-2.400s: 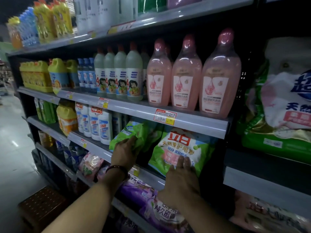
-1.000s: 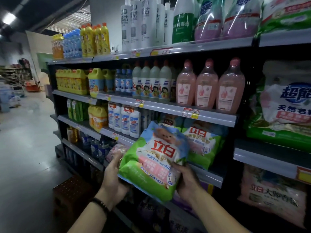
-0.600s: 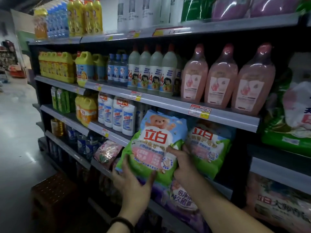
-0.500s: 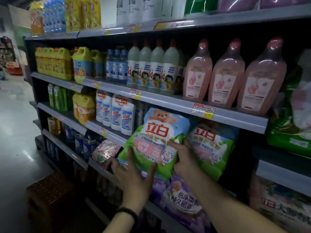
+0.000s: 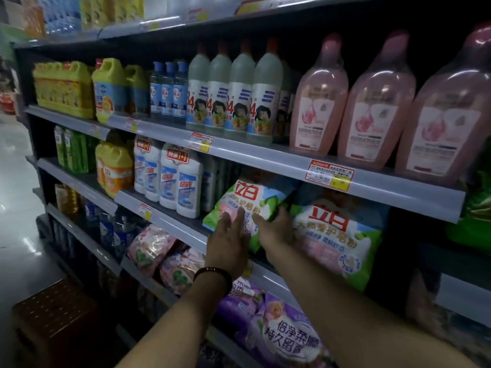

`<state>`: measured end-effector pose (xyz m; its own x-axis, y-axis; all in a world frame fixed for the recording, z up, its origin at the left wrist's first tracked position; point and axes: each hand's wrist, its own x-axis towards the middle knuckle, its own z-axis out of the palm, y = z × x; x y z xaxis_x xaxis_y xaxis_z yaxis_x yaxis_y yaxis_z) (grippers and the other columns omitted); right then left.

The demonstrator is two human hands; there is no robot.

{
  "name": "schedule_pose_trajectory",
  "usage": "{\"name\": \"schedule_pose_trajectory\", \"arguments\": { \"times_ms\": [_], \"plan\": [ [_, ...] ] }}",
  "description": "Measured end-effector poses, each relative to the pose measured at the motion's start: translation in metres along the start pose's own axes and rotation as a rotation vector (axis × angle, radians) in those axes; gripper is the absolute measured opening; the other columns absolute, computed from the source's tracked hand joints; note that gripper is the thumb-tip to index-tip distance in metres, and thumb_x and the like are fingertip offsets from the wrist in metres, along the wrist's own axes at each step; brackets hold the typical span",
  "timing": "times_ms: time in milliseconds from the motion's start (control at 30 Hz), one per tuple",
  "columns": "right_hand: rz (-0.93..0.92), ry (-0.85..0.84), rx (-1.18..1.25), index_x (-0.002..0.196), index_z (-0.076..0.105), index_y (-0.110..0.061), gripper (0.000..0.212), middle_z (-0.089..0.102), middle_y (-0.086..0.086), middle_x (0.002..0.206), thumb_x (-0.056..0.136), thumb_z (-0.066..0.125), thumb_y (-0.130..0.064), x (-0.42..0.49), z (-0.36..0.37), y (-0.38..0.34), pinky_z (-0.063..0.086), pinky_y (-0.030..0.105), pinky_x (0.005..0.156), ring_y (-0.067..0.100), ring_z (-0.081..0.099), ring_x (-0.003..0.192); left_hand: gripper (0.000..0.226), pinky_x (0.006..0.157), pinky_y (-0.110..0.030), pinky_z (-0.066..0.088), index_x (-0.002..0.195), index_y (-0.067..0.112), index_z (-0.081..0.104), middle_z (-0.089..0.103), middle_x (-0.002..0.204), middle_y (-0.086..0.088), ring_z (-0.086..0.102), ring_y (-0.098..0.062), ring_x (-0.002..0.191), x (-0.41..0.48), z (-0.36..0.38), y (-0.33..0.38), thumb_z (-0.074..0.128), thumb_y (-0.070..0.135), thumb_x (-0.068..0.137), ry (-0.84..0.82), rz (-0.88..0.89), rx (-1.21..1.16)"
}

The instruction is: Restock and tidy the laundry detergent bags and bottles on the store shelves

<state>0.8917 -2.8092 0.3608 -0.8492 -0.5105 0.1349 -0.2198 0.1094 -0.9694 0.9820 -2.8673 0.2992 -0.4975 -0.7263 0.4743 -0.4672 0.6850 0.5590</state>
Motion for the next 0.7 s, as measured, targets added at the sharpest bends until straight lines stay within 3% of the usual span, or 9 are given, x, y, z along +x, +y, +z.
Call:
{"name": "schedule_pose_trajectory", "arguments": {
  "times_ms": [133,233,300,400,467,500,567,600,700],
  "plan": [
    [-0.218,0.001,-0.291,0.163,0.026,-0.021,0.084,0.054,0.01,0.153,0.093,0.071,-0.01,-0.027,-0.006,0.008,0.054,0.032,0.094,0.031,0.062,0.13,0.068,0.117,-0.05,0.04,0.167,0.032,0.011,0.022,0.171,-0.018,0.031,-0.039,0.154,0.005,0.007,-0.008,0.039,0.042,0.106,-0.058,-0.031,0.042],
    [-0.44,-0.144,-0.624,0.162,0.03,-0.019,0.069,0.005,0.007,0.176,0.1,0.058,-0.012,-0.047,-0.01,0.021,0.044,0.04,0.119,0.03,0.039,0.151,0.081,0.116,-0.053,0.042,0.166,0.038,-0.002,0.013,0.175,-0.006,0.023,-0.037,0.158,0.012,0.012,-0.021,0.017,0.062,0.091,-0.17,-0.005,0.119],
    [-0.398,-0.297,-0.787,0.166,0.018,-0.02,0.08,-0.016,0.008,0.175,0.098,0.058,-0.009,-0.05,-0.016,0.026,0.042,0.045,0.121,0.034,0.034,0.155,0.081,0.114,-0.063,0.04,0.164,0.043,-0.006,0.004,0.176,-0.001,0.018,-0.031,0.16,0.014,0.012,-0.023,0.02,0.063,0.09,-0.24,-0.038,0.123],
    [-0.311,-0.46,-0.924,0.169,-0.001,-0.024,0.096,-0.026,0.014,0.173,0.097,0.061,-0.009,-0.044,-0.027,0.011,0.044,0.048,0.119,0.04,0.035,0.153,0.084,0.118,-0.068,0.032,0.163,0.048,-0.004,-0.012,0.176,0.007,0.003,-0.028,0.162,0.023,0.011,-0.025,0.013,0.059,0.082,-0.307,-0.041,0.143],
    [-0.258,-0.524,-0.928,0.169,0.004,-0.023,0.088,-0.014,0.015,0.176,0.1,0.057,-0.013,-0.041,-0.035,-0.006,0.045,0.045,0.117,0.041,0.037,0.152,0.083,0.124,-0.061,0.027,0.165,0.043,-0.001,-0.016,0.175,0.004,-0.004,-0.031,0.163,0.023,0.007,-0.023,0.017,0.049,0.084,-0.372,-0.069,0.127],
    [-0.226,-0.536,-0.889,0.169,0.013,-0.021,0.08,0.004,0.017,0.176,0.1,0.055,-0.015,-0.041,-0.041,-0.015,0.046,0.043,0.114,0.041,0.042,0.148,0.083,0.126,-0.058,0.024,0.166,0.039,-0.005,-0.015,0.175,0.0,-0.005,-0.033,0.163,0.023,0.006,-0.021,0.027,0.041,0.089,-0.396,-0.074,0.109],
    [-0.239,-0.528,-0.794,0.156,0.044,-0.015,0.057,0.052,0.019,0.154,0.1,0.056,-0.016,-0.048,-0.059,-0.028,0.053,0.038,0.104,0.037,0.06,0.128,0.091,0.128,-0.053,0.022,0.166,0.032,-0.01,-0.01,0.175,-0.01,0.0,-0.035,0.162,0.008,-0.006,-0.001,0.043,0.023,0.093,-0.382,-0.112,0.05],
    [-0.272,-0.517,-0.792,0.144,0.054,-0.013,0.044,0.064,0.018,0.139,0.1,0.058,-0.016,-0.055,-0.07,-0.031,0.056,0.039,0.098,0.035,0.066,0.115,0.092,0.128,-0.05,0.022,0.167,0.027,-0.008,-0.004,0.175,-0.013,0.005,-0.035,0.162,-0.004,-0.011,0.009,0.048,0.017,0.095,-0.375,-0.134,0.038],
    [-0.323,-0.519,-0.854,0.135,0.059,-0.013,0.036,0.067,0.015,0.128,0.1,0.062,-0.021,-0.083,-0.107,-0.024,0.053,0.034,0.085,0.033,0.066,0.11,0.076,0.123,-0.047,0.031,0.164,0.012,0.021,0.033,0.165,-0.018,0.034,-0.037,0.15,-0.035,-0.021,0.026,0.056,0.033,0.1,-0.343,-0.103,0.142]
  ]
}}
